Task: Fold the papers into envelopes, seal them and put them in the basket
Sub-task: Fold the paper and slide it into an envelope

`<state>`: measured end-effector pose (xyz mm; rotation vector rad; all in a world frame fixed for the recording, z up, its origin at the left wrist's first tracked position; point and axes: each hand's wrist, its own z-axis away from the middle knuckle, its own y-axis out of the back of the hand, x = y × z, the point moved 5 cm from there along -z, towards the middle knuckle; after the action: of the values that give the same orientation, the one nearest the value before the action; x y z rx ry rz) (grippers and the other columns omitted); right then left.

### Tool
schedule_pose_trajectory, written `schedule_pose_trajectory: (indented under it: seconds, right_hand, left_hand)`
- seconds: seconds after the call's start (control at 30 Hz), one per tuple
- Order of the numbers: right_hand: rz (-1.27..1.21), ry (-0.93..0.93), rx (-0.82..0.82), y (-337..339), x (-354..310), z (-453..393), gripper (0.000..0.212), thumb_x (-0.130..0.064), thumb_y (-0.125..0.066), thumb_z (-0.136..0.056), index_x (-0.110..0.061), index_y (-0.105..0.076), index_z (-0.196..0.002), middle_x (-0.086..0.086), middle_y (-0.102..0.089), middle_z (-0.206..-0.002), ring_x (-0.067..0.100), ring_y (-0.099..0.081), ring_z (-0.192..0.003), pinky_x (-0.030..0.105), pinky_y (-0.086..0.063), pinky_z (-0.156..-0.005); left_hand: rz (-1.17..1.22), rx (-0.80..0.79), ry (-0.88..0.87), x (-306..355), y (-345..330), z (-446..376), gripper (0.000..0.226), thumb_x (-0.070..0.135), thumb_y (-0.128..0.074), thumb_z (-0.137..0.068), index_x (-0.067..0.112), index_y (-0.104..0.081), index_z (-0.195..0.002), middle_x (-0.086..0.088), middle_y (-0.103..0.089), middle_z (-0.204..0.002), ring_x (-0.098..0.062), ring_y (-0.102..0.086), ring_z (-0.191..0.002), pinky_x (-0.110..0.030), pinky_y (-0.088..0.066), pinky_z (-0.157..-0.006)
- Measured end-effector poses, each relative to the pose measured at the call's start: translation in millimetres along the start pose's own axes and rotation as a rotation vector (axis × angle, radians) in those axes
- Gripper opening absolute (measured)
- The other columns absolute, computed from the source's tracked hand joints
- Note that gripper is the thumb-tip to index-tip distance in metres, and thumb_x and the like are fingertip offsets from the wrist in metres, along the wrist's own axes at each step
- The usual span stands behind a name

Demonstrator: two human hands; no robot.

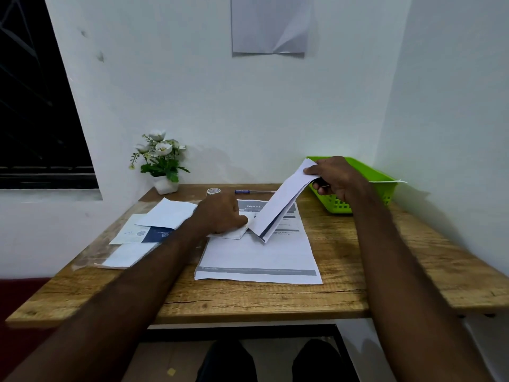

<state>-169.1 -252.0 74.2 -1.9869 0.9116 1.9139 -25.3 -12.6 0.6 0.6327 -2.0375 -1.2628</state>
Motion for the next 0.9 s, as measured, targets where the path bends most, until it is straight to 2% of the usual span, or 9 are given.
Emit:
schedule_pose_trajectory:
  seconds: [0.07,0.2,0.3,0.4,0.53,0.77,0.9]
  right_hand:
    - [-0.018,0.005,0.024,1,0,0,0.004,-0.007,-0.069,-0.092,-0.005,-0.067,-0.094,0.004,-0.059,-0.060,0.010,-0.050,-0.039,0.020,-0.039,-0.038]
    - [0.002,0.028,0.066,-2,0,-1,0.011,-0.004,-0.067,-0.092,-0.003,-0.065,-0.104,0.003,-0.060,-0.052,0.010,-0.049,-0.035,0.018,-0.038,-0.036]
    - [0.066,0.054,0.099,-5,1,0,0.002,0.000,-0.063,-0.090,-0.001,-0.065,-0.090,0.000,-0.059,-0.041,0.009,-0.048,-0.031,0.017,-0.036,-0.033]
    - [0.102,0.074,0.141,-4,1,-1,0.015,0.002,-0.062,-0.088,-0.001,-0.062,-0.073,0.001,-0.056,-0.037,0.010,-0.046,-0.028,0.017,-0.034,-0.031]
    - [0.135,0.069,0.172,-3,2,-2,0.026,0.001,-0.061,-0.087,-0.003,-0.059,-0.062,0.001,-0.051,-0.033,0.009,-0.041,-0.024,0.015,-0.030,-0.030]
    - [0.166,0.057,0.194,-3,3,-2,0.027,0.001,-0.061,-0.086,-0.004,-0.060,-0.059,0.000,-0.050,-0.032,0.009,-0.037,-0.023,0.014,-0.028,-0.030]
    - [0.167,0.082,0.201,-8,2,-1,0.024,0.001,-0.059,-0.086,-0.004,-0.061,-0.062,0.003,-0.053,-0.039,0.016,-0.044,-0.034,0.016,-0.030,-0.031]
  left_hand:
    - [0.040,-0.036,0.013,-5,-1,-2,0.022,0.040,-0.064,-0.073,0.019,-0.067,-0.072,0.010,-0.060,-0.051,-0.004,-0.059,-0.053,-0.022,-0.044,-0.056]
    - [0.214,-0.175,0.017,-12,-4,-3,0.018,0.026,-0.063,-0.081,0.012,-0.071,-0.074,-0.001,-0.067,-0.049,-0.008,-0.056,-0.035,-0.015,-0.044,-0.041]
    - [0.260,-0.227,0.017,-13,-3,-2,0.017,0.030,-0.068,-0.080,0.013,-0.072,-0.076,-0.004,-0.069,-0.052,-0.012,-0.057,-0.037,-0.017,-0.045,-0.040]
    - [0.280,-0.246,0.037,-15,-3,-3,0.017,0.025,-0.065,-0.081,0.010,-0.072,-0.079,-0.005,-0.070,-0.055,-0.012,-0.059,-0.039,-0.018,-0.046,-0.041]
    - [0.313,-0.261,0.055,-19,-4,-6,0.017,0.019,-0.060,-0.085,0.008,-0.068,-0.075,-0.010,-0.069,-0.061,-0.016,-0.059,-0.042,-0.022,-0.048,-0.042]
    - [0.332,-0.256,0.054,-21,-4,-6,0.018,0.017,-0.062,-0.089,0.014,-0.067,-0.072,-0.005,-0.066,-0.055,-0.014,-0.057,-0.039,-0.021,-0.046,-0.040]
    - [0.332,-0.252,0.056,-20,-4,-6,0.014,0.016,-0.063,-0.090,0.010,-0.070,-0.078,-0.005,-0.066,-0.055,-0.011,-0.056,-0.038,-0.018,-0.045,-0.039]
